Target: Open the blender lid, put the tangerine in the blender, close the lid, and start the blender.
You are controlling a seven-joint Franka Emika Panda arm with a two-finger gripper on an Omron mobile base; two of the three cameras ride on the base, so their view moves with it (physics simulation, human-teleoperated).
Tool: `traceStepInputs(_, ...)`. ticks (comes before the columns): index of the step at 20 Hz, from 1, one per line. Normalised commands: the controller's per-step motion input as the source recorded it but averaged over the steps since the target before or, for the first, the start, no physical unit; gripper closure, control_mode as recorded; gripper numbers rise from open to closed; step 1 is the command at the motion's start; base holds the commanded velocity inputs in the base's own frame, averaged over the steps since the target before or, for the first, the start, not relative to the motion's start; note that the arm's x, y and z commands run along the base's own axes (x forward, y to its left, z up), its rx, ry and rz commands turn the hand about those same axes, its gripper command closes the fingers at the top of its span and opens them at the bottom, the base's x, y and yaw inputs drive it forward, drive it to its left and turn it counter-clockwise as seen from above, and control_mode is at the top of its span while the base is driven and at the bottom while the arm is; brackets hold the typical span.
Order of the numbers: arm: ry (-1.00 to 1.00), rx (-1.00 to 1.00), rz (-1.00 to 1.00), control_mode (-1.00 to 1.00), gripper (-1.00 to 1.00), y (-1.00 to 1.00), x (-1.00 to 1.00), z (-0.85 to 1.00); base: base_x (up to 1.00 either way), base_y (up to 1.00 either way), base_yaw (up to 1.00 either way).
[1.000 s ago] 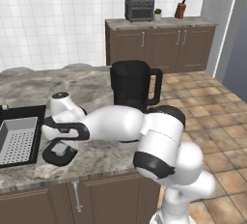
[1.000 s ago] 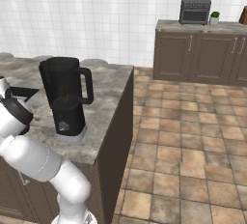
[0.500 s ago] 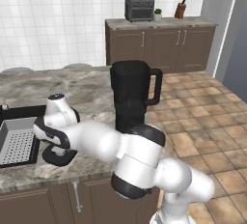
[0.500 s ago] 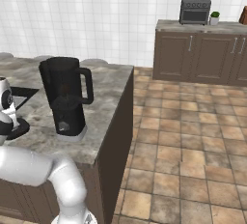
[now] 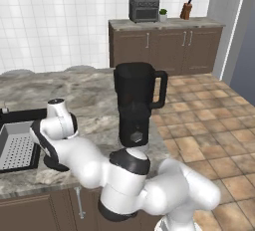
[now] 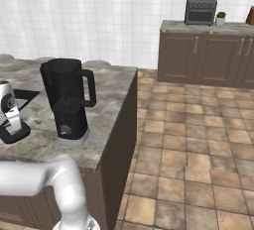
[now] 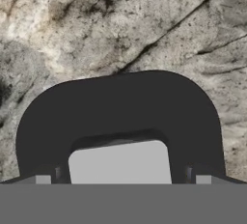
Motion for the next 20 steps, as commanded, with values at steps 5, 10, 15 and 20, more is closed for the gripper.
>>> traceStepInputs(5, -0.09, 0.0, 0.05, -1.0, -1.0, 0.02, 0.0, -0.26, 0.0, 0.0, 0.0)
traceStepInputs(10, -0.1, 0.0, 0.04, -1.0, -1.0, 0.05, -0.01, -0.3, 0.0, 0.0, 0.0)
traceStepInputs(15, -0.02, 0.0, 0.01, -1.0, 1.0, 0.07, -0.2, -0.52, 0.0, 0.0, 0.0)
traceStepInputs(20, 0.0, 0.0, 0.0, -1.0, 1.0, 0.02, -0.06, -0.13, 0.0, 0.0, 0.0)
